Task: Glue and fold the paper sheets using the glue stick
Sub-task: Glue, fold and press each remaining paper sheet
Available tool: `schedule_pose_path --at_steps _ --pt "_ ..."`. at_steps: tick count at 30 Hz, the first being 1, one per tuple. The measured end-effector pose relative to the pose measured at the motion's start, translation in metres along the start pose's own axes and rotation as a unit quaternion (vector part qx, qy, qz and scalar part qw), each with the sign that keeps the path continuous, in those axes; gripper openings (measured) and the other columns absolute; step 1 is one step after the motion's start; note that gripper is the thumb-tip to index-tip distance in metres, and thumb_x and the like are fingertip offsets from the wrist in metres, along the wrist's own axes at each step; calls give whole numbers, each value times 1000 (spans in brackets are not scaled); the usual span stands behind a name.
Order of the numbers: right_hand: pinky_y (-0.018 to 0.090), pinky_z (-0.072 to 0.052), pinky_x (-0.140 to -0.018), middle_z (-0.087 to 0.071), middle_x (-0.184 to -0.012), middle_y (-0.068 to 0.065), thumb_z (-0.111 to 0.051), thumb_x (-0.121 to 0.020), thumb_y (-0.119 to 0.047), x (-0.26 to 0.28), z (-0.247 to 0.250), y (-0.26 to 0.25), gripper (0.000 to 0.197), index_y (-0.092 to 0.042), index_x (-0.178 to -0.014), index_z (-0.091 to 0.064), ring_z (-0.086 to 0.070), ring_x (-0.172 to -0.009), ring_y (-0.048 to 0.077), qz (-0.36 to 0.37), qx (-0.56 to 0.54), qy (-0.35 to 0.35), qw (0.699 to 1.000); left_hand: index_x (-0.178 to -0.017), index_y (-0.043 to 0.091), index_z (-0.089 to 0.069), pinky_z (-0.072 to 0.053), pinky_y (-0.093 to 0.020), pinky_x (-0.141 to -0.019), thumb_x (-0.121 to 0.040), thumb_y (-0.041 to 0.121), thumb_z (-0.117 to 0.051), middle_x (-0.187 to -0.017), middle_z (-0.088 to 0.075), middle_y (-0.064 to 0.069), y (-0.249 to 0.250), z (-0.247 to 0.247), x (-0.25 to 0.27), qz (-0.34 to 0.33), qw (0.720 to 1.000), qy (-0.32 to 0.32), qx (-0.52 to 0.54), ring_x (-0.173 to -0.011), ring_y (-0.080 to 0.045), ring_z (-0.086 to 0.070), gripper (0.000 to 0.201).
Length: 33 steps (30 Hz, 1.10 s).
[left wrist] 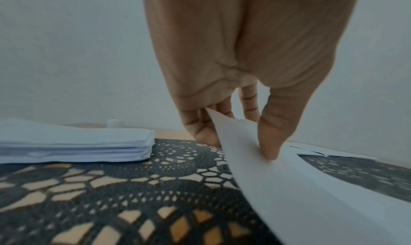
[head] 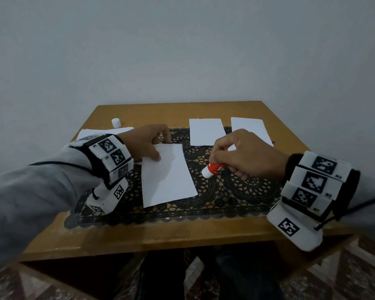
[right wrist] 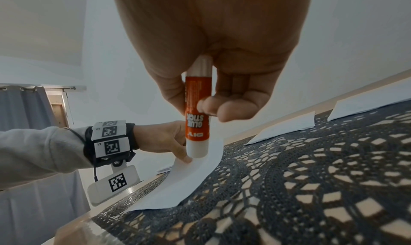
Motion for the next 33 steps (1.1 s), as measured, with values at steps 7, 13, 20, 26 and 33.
schedule_pose_path --at_steps 7,13,20,26,33 --pt "26 -50 -46 -57 -53 3 -61 -91 -23 -2 2 0 15 -15 -83 -71 -51 -41 11 5 13 9 1000 -90 29 -78 -54 -39 -90 -84 -7 -62 -103 -73 2 -2 9 14 -3 984 -147 99 -99 -20 -67 40" --pt "32 -51 -53 -60 -55 0 -63 -88 -24 -7 11 -6 17 -16 -76 -70 -51 -37 11 15 37 47 998 -108 19 -69 -49 -28 -80 -82 9 -71 -115 -56 4 -5 5 18 66 996 -16 66 -99 -17 -54 27" --pt "30 -50 -47 -61 -60 -11 -63 -88 -25 -25 7 -7 20 -12 -76 -71 -50 -41 10 13 92 50 994 -102 23 -54 -48 -25 -65 -81 33 -73 -109 -49 4 1 -13 32 97 988 -68 -101 -84 -14 -54 30" --pt "31 -47 -69 -69 -96 0 -62 -89 -30 -57 -5 -19 17 -20 -76 -68 -59 -82 17 27 191 26 981 -123 31 -49 -42 -44 -97 -75 46 -74 -130 -32 -8 11 -19 33 65 959 -40 -275 -118 -27 -34 56" --pt "30 -50 -71 -69 -93 4 -62 -89 -29 -82 -25 -11 19 -18 -76 -71 -63 -88 20 0 224 7 975 -145 41 -27 -45 -45 -96 -81 15 -60 -125 -34 -9 31 -36 22 -10 954 -110 -278 -117 -30 -40 76"
Point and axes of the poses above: each hand's wrist, its own x-axis away from the middle knuckle, its own z-axis out of the back of the hand, y = z × x, the point moved 2 cm from there along -x, towards the middle knuckle
